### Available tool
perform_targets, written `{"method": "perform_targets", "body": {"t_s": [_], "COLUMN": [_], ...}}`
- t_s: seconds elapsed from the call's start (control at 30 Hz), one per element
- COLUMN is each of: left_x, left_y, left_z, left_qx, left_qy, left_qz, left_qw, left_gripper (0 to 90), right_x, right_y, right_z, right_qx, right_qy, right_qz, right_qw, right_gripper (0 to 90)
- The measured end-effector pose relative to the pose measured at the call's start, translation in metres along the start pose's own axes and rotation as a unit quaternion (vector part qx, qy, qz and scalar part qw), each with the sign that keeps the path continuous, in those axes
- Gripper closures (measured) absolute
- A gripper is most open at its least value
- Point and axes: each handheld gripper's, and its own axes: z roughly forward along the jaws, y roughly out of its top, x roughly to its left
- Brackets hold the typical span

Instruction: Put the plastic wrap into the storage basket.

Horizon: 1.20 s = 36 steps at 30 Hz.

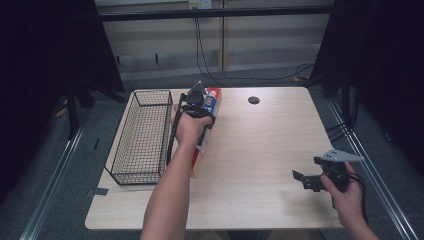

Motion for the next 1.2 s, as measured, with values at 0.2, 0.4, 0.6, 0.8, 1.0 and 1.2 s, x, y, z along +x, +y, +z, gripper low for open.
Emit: {"method": "perform_targets", "body": {"t_s": [0.2,0.4,0.6,0.8,1.0,1.2], "left_x": [0.006,0.012,0.018,0.027,0.035,0.043], "left_y": [0.000,0.000,-0.001,-0.002,-0.004,-0.006], "left_z": [-0.008,-0.014,-0.020,-0.026,-0.031,-0.036], "left_qx": [-0.004,-0.007,-0.006,-0.006,-0.009,-0.008], "left_qy": [0.002,0.004,0.008,0.013,0.018,0.022], "left_qz": [-0.003,-0.013,-0.018,-0.024,-0.029,-0.035], "left_qw": [1.0000,0.9999,0.9998,0.9996,0.9994,0.9991], "left_gripper": [43.3,43.3,43.3,43.3,43.3,43.3], "right_x": [0.000,0.001,0.001,0.001,0.002,0.002], "right_y": [0.000,0.000,0.000,0.000,0.000,0.000], "right_z": [0.000,0.001,0.001,0.001,0.002,0.002], "right_qx": [0.000,-0.002,-0.002,0.001,0.001,0.002], "right_qy": [0.001,-0.001,-0.001,-0.001,-0.001,-0.001], "right_qz": [0.001,-0.002,-0.002,-0.003,-0.004,-0.004], "right_qw": [1.0000,1.0000,1.0000,1.0000,1.0000,1.0000], "right_gripper": [1.7,1.7,1.7,1.7,1.7,1.7]}}
